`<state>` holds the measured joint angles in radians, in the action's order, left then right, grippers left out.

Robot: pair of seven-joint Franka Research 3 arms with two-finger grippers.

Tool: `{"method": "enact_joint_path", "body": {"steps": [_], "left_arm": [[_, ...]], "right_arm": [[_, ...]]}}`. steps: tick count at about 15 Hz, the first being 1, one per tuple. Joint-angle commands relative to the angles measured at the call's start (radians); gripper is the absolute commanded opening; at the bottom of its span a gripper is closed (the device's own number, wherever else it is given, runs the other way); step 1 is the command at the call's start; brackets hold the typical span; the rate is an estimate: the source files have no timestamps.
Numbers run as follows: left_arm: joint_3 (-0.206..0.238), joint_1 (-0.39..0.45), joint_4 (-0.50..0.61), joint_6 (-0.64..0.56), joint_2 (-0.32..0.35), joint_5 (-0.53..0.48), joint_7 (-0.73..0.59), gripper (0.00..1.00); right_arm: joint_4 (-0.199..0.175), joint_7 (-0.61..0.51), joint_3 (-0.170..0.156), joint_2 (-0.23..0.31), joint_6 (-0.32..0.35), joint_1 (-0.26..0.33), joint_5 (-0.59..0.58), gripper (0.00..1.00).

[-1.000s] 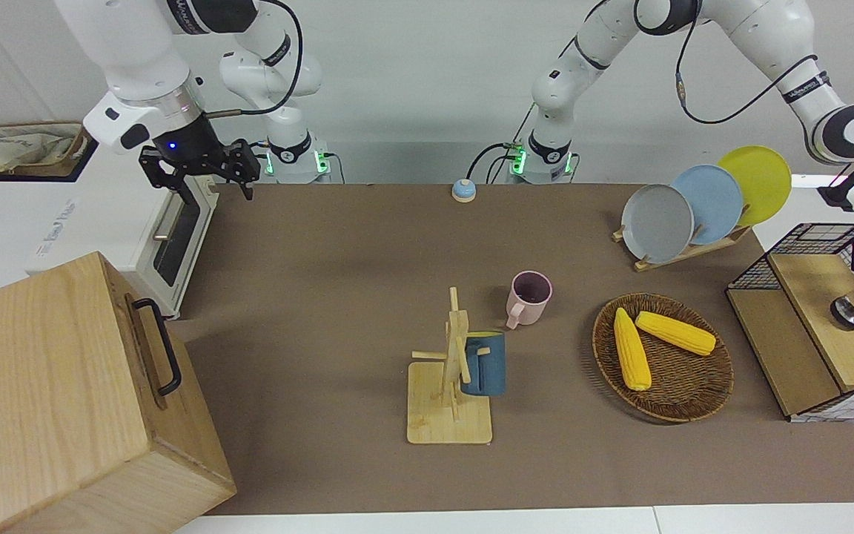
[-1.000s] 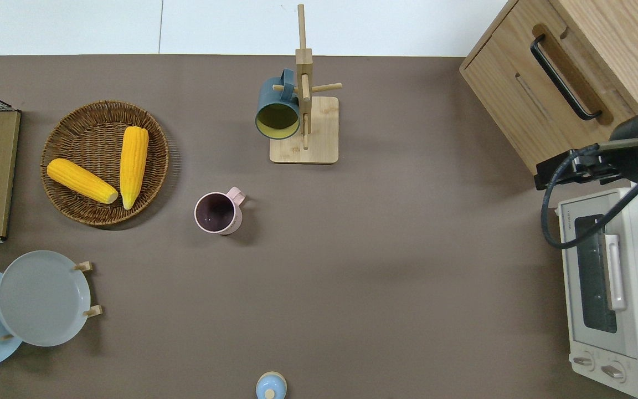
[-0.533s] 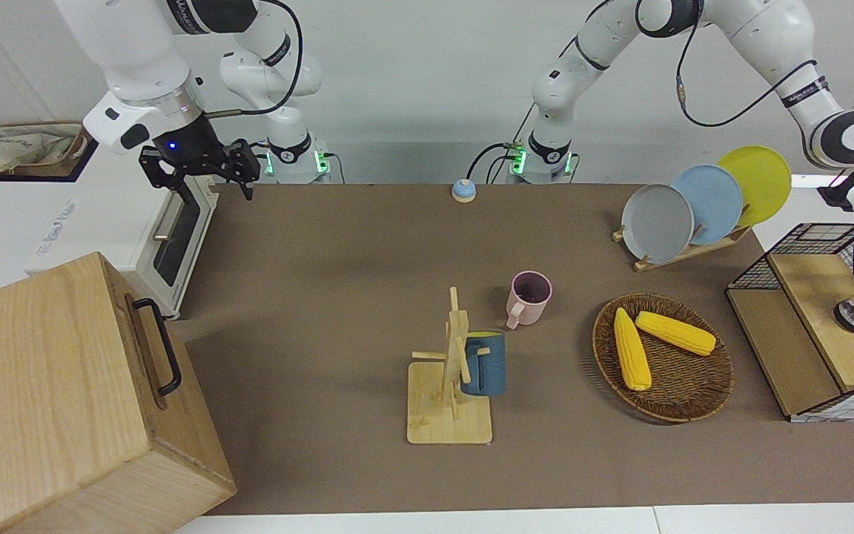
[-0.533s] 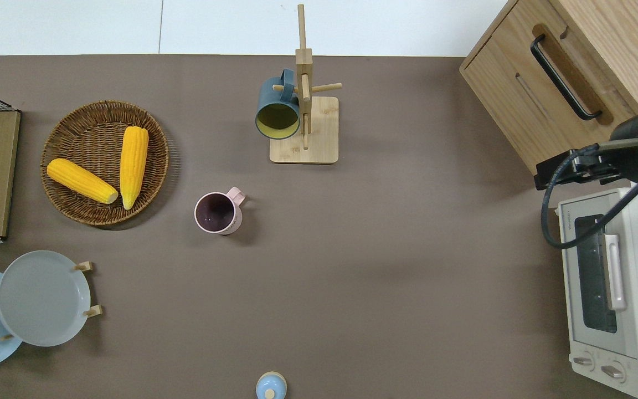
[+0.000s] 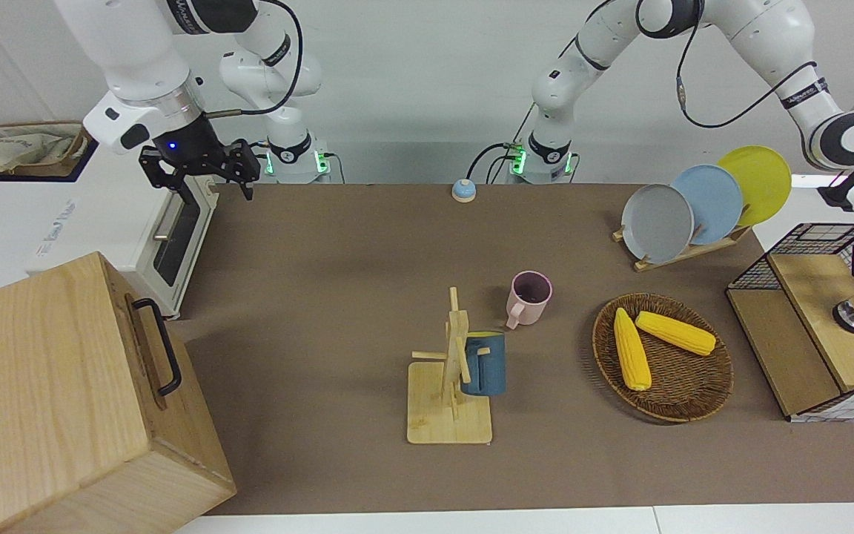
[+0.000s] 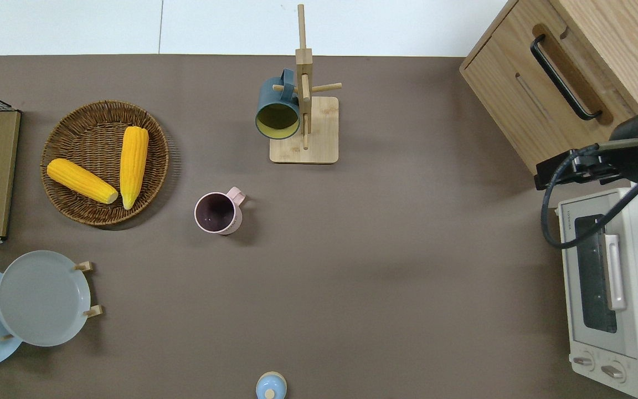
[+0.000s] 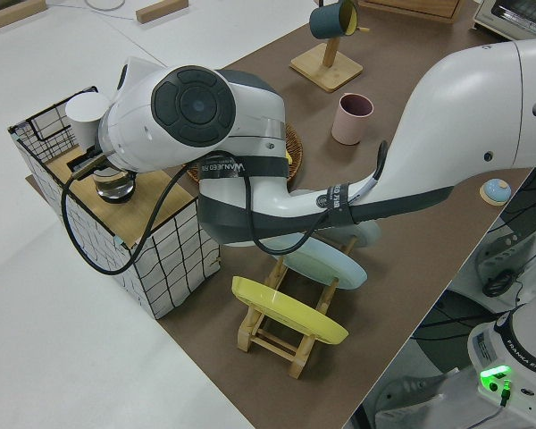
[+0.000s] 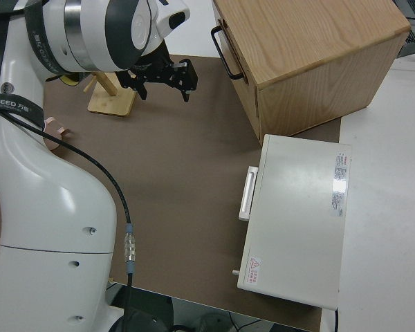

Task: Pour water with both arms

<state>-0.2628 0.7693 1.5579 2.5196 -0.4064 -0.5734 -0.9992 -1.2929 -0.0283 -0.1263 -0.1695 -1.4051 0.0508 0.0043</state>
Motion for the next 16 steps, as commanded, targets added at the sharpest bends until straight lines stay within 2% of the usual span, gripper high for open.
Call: {"method": "enact_joint_path", "body": {"steps": [1,5,6,9,11,16], "left_arm": [[-0.010,0.008,-0.022,0.018,-0.015,-0.017,-0.010,1.00],[-0.010,0.007,-0.030,-0.008,-0.008,-0.005,0.056,1.00],[-0.010,0.010,-0.032,-0.036,-0.003,0.033,0.085,1.00],[-0.006,0.010,-0.077,-0.193,0.006,0.267,0.273,1.00],[-0.009,0.008,-0.142,-0.341,0.015,0.410,0.338,1.00],[-0.004,0.012,-0.191,-0.481,0.035,0.425,0.350,1.00]], "right_arm": [[-0.025,0.021,-0.010,0.021,-0.003,0.017,0.005,0.992],[-0.025,0.021,-0.010,0.021,-0.003,0.017,0.005,0.992],[-0.025,0.021,-0.010,0.021,-0.003,0.017,0.005,0.992],[-0.025,0.021,-0.010,0.021,-0.002,0.017,0.005,0.992],[-0.025,0.021,-0.010,0.021,-0.003,0.017,0.005,0.992],[-0.025,0.021,-0.010,0.021,-0.003,0.017,0.005,0.992]]}}
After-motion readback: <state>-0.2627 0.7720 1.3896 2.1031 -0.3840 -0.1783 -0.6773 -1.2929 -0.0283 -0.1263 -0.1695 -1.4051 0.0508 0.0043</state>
